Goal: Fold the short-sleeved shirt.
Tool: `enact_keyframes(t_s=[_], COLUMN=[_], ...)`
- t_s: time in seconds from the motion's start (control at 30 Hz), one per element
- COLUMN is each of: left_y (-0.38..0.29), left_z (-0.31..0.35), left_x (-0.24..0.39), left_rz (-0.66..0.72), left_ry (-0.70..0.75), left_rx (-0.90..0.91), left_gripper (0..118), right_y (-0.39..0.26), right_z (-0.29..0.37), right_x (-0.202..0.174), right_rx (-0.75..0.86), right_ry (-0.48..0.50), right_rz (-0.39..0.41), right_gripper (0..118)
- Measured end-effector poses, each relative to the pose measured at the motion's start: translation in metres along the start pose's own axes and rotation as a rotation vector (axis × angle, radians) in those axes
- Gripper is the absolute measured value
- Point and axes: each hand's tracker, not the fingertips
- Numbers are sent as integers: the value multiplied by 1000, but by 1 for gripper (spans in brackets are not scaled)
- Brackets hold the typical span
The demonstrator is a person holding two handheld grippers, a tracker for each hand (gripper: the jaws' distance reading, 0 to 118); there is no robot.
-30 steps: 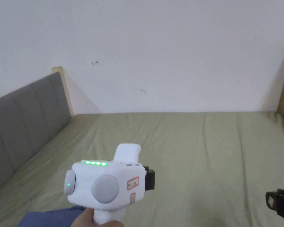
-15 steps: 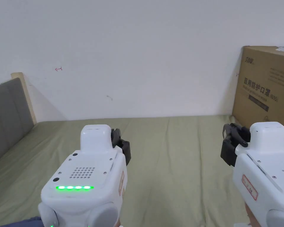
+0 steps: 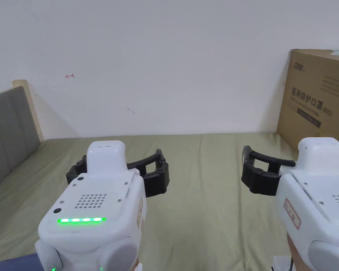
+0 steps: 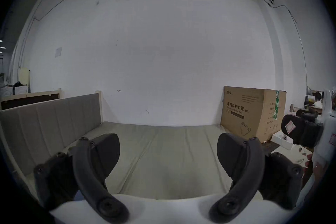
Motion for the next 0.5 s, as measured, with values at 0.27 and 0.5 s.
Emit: enact_keyframes(t_s=[0.27, 0.5], left_y=[-4, -4], left_z=[-2, -4], left_x=[-4, -8], left_rz=[-22, -1], left_ry=[-12, -27], left_rx=[-23, -43], left_gripper=[110, 110], right_y=[-2, -4], right_z=[-3, -4], right_x=[-1, -3], right_rx=[-23, -36], right_ry=[1, 7], right_rz=[10, 16], right_gripper=[118, 118])
